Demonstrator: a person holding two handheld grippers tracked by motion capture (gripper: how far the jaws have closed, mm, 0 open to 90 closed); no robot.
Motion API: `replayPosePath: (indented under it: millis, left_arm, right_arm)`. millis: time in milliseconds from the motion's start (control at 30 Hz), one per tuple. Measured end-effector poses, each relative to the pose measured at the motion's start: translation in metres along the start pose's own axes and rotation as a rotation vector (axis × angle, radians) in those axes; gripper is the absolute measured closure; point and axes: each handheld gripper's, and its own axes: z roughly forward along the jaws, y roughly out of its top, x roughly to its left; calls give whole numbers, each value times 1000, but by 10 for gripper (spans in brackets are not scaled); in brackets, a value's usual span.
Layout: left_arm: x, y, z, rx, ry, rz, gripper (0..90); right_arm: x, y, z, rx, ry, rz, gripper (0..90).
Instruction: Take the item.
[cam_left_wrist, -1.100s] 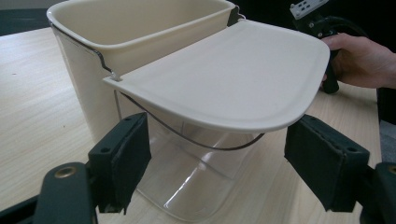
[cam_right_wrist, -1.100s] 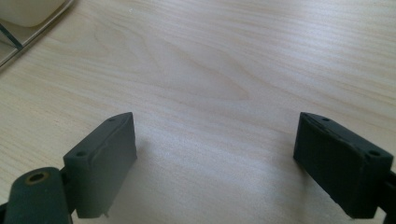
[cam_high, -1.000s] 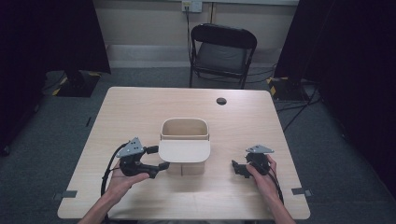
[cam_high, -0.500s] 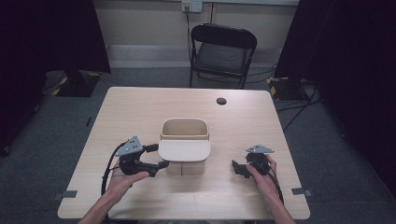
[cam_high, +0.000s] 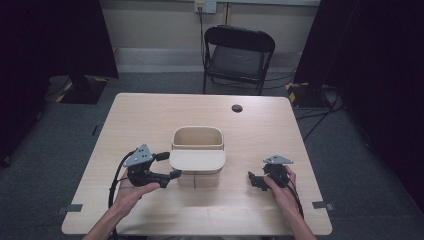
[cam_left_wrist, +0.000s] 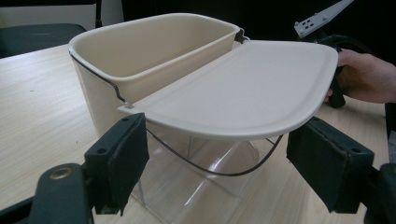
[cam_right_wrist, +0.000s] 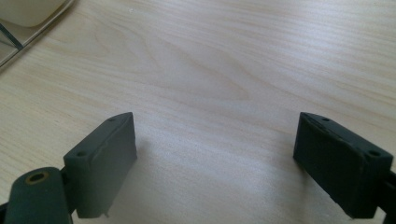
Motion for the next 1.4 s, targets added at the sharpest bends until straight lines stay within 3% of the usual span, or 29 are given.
replayPosePath:
  millis: [1400]
  left_arm:
    - [9, 9, 5, -13, -12, -15, 190]
  right_arm:
    - [0, 0, 0, 0, 0, 3, 124]
